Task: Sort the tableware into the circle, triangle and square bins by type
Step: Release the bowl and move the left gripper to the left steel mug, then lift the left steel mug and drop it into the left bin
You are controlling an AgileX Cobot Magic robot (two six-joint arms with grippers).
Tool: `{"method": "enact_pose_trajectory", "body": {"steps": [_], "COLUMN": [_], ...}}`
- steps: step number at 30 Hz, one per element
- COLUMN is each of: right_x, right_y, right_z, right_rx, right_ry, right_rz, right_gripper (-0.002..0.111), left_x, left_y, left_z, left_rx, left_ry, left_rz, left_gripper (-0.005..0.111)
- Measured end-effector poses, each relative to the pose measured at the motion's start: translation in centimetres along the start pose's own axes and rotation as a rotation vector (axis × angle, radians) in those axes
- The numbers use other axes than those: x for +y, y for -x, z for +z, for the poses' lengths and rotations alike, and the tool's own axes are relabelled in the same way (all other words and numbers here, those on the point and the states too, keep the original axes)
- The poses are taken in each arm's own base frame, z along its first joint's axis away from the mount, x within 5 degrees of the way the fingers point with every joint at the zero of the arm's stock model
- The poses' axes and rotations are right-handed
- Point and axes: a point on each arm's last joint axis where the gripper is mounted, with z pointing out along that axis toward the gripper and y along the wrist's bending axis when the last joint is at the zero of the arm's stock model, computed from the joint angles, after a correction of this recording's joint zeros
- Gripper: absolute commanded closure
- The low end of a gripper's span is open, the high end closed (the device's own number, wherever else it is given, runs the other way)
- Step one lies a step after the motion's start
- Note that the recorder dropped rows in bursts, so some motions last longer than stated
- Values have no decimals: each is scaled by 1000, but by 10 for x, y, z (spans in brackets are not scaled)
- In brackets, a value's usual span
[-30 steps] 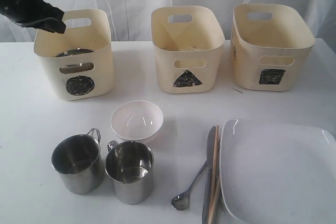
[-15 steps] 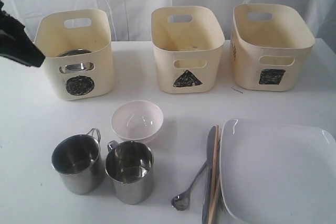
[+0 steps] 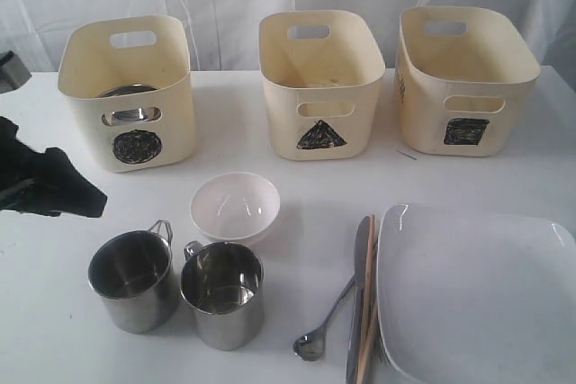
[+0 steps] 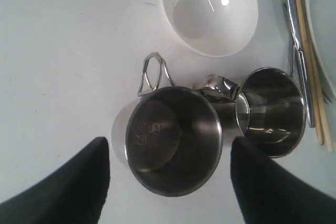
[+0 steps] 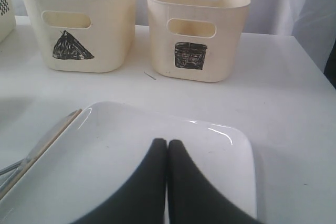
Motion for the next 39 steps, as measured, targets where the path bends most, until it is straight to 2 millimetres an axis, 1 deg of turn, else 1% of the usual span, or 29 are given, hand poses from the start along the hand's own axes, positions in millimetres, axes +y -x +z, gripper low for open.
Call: {"method": "enact_pose_trajectory", "body": {"steps": [4,5,7,14,20,23,26,32,34,39], "right_x": [0,0,0,0,0,0,0,0,0,0], "right_y": [0,0,0,0,0,0,0,0,0,0], "right_z": [0,0,0,0,0,0,0,0,0,0], "right_rx": [0,0,0,0,0,0,0,0,0,0], "right_ry": [0,0,0,0,0,0,0,0,0,0], "right_rz": [0,0,0,0,0,0,0,0,0,0], "right_gripper": [108,108,108,108,108,108,108,108,108,108], "left_x": [-2,-1,3,18,26,30,33,35,35,34], "left_y": [2,2,0,-2,-5,-6,-8,-8,-8,-7], "left_z": [21,30,42,65,79,86,91,95,95,94], "left_rx": [47,73,112,174,205,223,235,236,233,234], "left_ry": [8,13,23,53,60,61,65,84,89,86], "left_rz": [57,70,85,81,61,50,25,-99,-129,-151], "left_gripper": [38,38,38,38,39,47,59,97,106,107]}}
